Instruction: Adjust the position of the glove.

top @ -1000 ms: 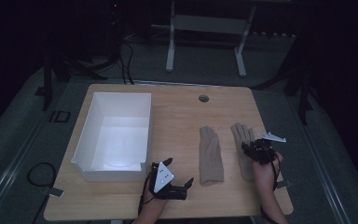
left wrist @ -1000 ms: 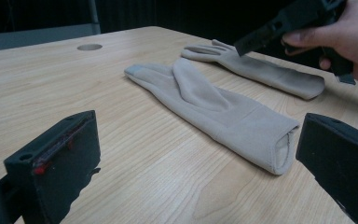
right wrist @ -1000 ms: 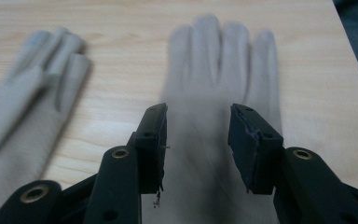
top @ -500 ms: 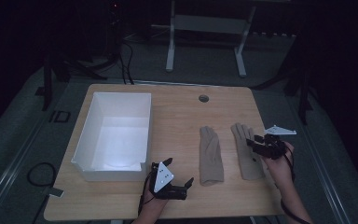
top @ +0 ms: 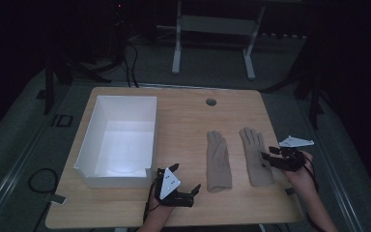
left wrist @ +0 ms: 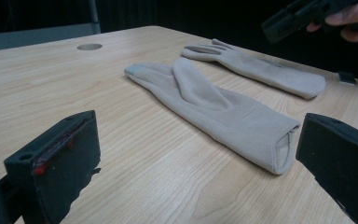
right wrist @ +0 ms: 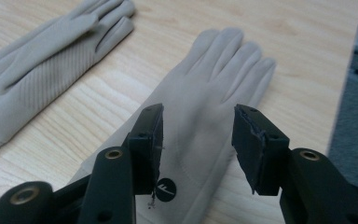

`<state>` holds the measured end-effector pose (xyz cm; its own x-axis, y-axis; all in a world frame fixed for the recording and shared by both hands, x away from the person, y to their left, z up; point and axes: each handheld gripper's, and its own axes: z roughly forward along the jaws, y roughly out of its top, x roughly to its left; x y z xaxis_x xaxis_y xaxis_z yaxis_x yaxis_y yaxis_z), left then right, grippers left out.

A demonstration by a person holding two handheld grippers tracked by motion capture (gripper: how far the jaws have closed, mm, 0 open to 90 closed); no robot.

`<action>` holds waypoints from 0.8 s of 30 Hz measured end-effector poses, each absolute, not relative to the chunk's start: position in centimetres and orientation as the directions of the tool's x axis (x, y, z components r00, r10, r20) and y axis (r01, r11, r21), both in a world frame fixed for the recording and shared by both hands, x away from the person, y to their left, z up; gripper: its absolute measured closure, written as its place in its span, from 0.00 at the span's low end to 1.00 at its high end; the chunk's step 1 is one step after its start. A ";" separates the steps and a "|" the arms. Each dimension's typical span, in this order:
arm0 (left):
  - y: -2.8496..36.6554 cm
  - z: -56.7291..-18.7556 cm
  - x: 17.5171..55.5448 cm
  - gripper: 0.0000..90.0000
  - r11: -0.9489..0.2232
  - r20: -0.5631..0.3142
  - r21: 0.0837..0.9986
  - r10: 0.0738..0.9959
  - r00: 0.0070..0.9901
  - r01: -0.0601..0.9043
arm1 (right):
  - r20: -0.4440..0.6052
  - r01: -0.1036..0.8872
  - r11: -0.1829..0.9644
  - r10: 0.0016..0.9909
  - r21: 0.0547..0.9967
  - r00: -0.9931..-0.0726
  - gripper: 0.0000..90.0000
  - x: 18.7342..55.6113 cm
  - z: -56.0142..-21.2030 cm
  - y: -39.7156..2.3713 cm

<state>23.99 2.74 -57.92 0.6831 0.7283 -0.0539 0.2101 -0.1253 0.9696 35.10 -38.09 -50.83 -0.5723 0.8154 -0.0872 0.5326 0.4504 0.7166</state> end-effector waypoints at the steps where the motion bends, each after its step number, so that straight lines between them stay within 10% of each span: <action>1: 2.7 -57.9 24.0 0.00 -0.125 -0.054 0.970 0.728 0.683 0.210 | -0.088 0.533 0.448 0.818 0.718 -0.569 0.58 35.2 -51.2 -38.0; 10: 2.7 -57.9 24.0 0.00 -0.125 -0.055 0.970 0.725 0.687 0.209 | -0.071 0.558 0.436 0.827 0.706 -0.557 0.58 36.4 -54.1 -36.5; 16: 2.7 -57.9 24.0 0.00 -0.126 -0.053 0.970 0.725 0.686 0.209 | -0.063 0.587 0.410 0.852 0.698 -0.520 0.87 36.1 -55.2 -36.3; 24: 2.7 -57.9 24.0 0.00 -0.123 -0.055 0.970 0.728 0.684 0.210 | -0.046 0.606 0.316 0.908 0.730 -0.417 0.93 35.6 -53.7 -35.2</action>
